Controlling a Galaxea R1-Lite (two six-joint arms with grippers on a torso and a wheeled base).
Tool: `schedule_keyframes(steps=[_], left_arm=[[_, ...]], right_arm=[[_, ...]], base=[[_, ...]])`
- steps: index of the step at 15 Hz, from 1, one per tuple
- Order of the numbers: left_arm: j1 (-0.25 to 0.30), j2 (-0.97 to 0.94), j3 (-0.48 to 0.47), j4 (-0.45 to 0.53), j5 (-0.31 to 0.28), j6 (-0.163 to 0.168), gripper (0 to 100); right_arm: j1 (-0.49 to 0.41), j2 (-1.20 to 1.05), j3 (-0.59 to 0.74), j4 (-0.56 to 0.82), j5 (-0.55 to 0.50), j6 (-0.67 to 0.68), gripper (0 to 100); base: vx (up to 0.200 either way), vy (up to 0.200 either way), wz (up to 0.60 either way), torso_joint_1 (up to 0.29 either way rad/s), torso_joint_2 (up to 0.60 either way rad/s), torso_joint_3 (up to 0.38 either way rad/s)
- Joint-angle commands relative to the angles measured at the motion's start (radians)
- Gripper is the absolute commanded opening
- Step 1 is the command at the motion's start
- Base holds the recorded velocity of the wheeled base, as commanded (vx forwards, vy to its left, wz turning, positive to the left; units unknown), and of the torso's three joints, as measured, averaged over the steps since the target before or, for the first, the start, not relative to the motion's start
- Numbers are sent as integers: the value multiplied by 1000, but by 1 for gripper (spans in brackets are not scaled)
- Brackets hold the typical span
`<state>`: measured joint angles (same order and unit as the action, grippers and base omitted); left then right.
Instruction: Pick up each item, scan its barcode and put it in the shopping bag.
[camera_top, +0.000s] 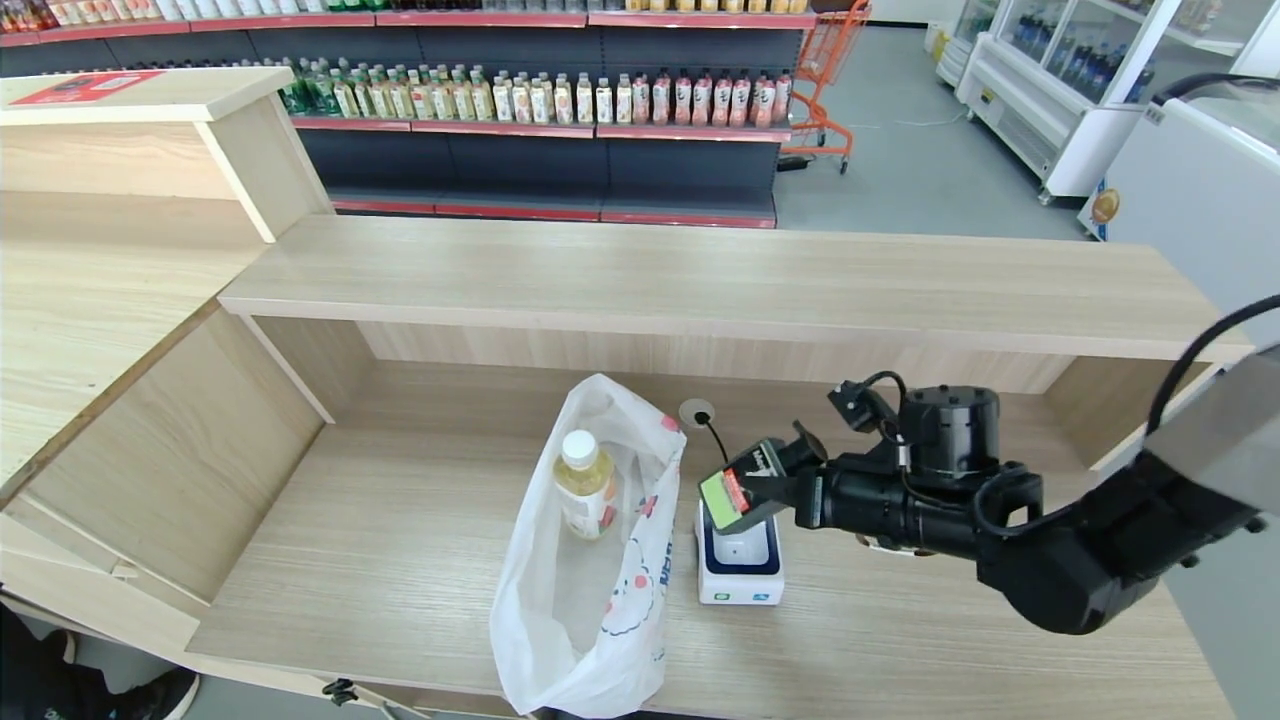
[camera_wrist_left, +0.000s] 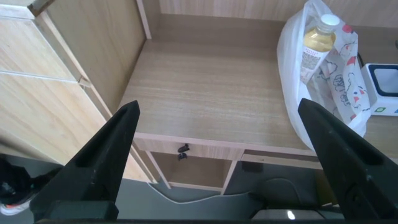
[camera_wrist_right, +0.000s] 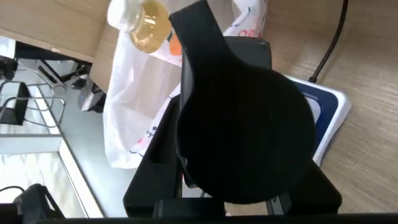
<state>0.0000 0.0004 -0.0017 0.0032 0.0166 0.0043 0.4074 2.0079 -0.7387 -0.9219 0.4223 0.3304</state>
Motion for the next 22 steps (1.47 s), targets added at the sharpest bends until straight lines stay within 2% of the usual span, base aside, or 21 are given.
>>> schedule_keyframes(steps=[1,3,4,5,7,11,17,22], left_arm=[[0,0,0,0,0,0,100],[0,0,0,0,0,0,100],[0,0,0,0,0,0,100],[0,0,2,0,0,0,100],[0,0,2,0,0,0,100],[0,0,0,0,0,0,100],[0,0,0,0,0,-1,100],[0,0,0,0,0,-1,100]], right_arm=[[-59,-227,22,149,-8,-157,0],[-167,-232,91,164,-76,-488,0],[-200,-232,121,153,-96,-591,0],[-203,-244,144,138,-96,-602,0],[-180,-259,153,132,-94,-579,0],[-39,-278,144,132,-94,-392,0],[131,-153,125,132,-96,-306,0],[189,-54,90,112,-94,-284,0]], base=[[0,0,0,0,0,0],[0,0,0,0,0,0],[0,0,0,0,0,0],[0,0,0,0,0,0],[0,200,0,2,5,0],[0,200,0,6,6,0],[0,0,0,0,0,0],[0,0,0,0,0,0]])
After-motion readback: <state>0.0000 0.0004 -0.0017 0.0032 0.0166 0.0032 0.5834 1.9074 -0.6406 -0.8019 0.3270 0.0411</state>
